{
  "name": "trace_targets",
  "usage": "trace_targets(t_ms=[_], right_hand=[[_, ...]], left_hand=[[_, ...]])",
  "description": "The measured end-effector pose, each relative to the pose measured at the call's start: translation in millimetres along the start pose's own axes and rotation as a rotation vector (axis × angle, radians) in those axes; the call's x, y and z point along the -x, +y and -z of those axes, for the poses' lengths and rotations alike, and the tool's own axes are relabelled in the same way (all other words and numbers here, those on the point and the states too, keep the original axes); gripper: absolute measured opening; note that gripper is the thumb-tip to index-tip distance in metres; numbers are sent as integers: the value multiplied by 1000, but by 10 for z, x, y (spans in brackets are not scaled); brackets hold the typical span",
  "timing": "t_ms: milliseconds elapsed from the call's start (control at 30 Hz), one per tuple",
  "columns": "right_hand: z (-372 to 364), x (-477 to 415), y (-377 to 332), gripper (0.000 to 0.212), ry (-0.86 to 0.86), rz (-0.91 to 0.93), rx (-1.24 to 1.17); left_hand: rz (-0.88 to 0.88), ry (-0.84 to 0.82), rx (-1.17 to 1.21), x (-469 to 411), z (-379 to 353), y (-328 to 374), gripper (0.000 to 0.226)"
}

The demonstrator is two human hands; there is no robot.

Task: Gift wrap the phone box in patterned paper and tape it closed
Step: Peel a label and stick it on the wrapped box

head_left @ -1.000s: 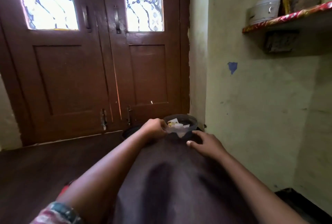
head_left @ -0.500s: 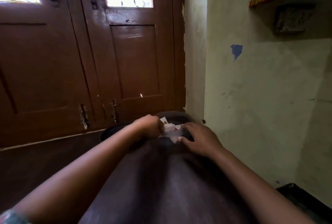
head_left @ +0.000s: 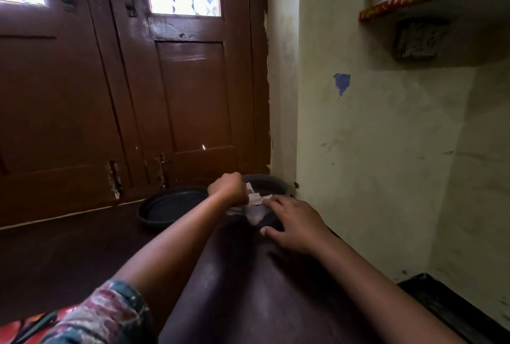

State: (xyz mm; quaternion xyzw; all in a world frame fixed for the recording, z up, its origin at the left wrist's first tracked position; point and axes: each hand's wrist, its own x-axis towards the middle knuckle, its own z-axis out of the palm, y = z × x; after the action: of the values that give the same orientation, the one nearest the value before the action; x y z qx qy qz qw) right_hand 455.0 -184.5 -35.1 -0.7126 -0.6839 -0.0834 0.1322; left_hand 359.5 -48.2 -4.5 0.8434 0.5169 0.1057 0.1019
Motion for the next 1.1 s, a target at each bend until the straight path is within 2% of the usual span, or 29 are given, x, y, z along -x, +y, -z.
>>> trace_targets(t_ms=[133,267,367,467,533,633,700,767,900,1033,1100], right_hand=[[83,128,-6,63,4,-3,8],[205,295,-36,59,10,-17,-46],[302,433,-117,47,123,-82,-309],[388,618,-325,26,263,-220,-756],[433,795,-556,15,241,-285,-1083],[577,1159,-985,19,142,-357,-1412],[646,1418,-1245,22,134,-400,-1521],[695,1664,-1460,25,110,-432,-1592],[750,2063,-1762,27,5,-456,-1699],[796,2340,-1949,14,-43,-435,-1750],[794,2429,-2016,9,-52,-425,-1783]], left_hand=[[-32,32,217,82,126,-7,2],[-74,121,448,437,441,-7,8],[-146,217,558,910,613,-2,14],[-193,264,473,1453,660,-25,17],[-207,300,460,1810,653,-68,20],[-218,398,341,2405,655,-160,16],[-211,473,234,2807,643,-237,3],[-235,532,174,3155,600,-324,5],[-422,611,91,3619,485,-516,2],[-483,648,120,3971,377,-638,11],[-466,614,213,4086,330,-685,12]])
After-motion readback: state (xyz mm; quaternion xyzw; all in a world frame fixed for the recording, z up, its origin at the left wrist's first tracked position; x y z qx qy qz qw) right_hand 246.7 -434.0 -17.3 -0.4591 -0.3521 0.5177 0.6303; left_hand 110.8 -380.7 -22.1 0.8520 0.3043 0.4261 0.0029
